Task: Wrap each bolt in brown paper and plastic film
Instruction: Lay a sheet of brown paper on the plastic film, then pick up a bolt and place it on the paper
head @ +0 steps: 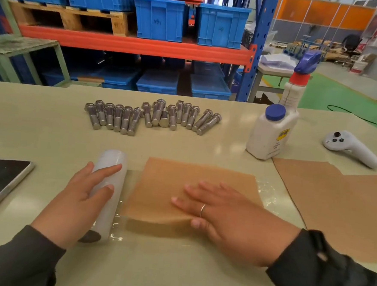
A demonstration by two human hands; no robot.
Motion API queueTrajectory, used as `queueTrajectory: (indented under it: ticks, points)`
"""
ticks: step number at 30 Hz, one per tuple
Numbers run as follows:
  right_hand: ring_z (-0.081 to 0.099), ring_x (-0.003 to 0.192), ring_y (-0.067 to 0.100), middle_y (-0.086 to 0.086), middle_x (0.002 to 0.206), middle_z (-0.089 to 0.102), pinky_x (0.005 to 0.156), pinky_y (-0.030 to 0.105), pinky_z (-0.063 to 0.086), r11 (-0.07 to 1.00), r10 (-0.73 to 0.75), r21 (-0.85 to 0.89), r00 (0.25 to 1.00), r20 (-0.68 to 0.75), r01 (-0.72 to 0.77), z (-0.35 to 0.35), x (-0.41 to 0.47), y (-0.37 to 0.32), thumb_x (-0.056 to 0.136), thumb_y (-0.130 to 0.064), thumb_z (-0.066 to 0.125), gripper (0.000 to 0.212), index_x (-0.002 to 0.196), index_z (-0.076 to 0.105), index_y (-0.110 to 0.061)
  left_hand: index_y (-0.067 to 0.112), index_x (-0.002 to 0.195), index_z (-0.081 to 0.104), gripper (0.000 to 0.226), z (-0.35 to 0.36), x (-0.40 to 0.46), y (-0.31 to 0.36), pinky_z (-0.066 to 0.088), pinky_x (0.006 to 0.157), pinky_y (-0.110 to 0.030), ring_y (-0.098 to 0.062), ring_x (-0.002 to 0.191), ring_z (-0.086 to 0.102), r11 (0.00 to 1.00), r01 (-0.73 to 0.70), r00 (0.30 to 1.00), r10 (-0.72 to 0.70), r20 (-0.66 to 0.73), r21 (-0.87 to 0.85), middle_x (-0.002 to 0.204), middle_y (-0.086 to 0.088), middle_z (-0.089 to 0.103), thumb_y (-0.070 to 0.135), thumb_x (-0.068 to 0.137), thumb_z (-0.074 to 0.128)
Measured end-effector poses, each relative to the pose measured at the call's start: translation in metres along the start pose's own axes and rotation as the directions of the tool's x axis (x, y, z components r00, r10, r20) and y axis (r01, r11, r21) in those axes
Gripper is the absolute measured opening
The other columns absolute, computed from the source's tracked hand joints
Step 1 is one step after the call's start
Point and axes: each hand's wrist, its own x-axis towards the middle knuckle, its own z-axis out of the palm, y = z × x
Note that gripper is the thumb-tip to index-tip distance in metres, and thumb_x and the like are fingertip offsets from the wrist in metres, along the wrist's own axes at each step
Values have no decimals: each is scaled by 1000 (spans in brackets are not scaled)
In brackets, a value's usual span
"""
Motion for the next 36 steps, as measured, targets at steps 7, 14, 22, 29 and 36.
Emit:
queueTrajectory:
  ticks: [7, 14, 22, 29, 36]
  points:
    - [-22, 137, -2, -23, 153, -13, 112, 29, -16, 995, -84, 61, 991, 108, 77, 19, 4, 11, 98, -50, 21, 45, 142, 11, -54, 50, 122, 42, 38, 1, 1, -1, 19, 106, -27, -11, 141, 14, 998, 32, 999, -33, 17, 53, 155, 6, 13, 23, 95, 42]
    - [-21, 136, -9, -28, 151, -8, 112, 23, -18, 974, -176, 148, 984, 31, 170, 23, -4, 27, 95, -54, 29, 43, 137, 22, -58, 56, 117, 33, 37, -1, 2, 3, 17, 109, -31, -17, 143, 10, 977, -18, 999, 12, 32, 215, 156, 0, 10, 28, 95, 41]
    - [20, 134, -8, -19, 145, 35, 107, 6, 7, 953, -58, 281, 979, -197, 113, -6, 12, 26, 96, -40, 44, 39, 134, 45, -40, 15, 81, 73, 24, 34, 3, 52, 56, 56, -31, -25, 68, 67, 623, -601, 781, 590, 204, 500, 78, -6, 68, 10, 61, 61]
    - [41, 129, 21, 4, 146, 39, 101, 23, 30, 895, 404, 311, 877, -259, -320, -50, 109, 85, 99, -20, 40, 44, 142, 36, -25, 25, 78, 69, 25, 77, 0, 53, 34, 44, -20, -13, 65, 58, 511, -591, 806, 413, 424, 625, 76, 5, 61, 26, 56, 81]
    - [33, 134, 29, 10, 152, 28, 109, 33, 26, 870, 463, 286, 865, -195, -401, -31, 170, 116, 99, -30, 38, 57, 150, 14, -24, 27, 49, 64, 19, 77, 1, 39, 26, 31, -17, -4, 42, 50, 402, -668, 724, 545, 423, 626, 49, 11, 52, 28, 39, 79]
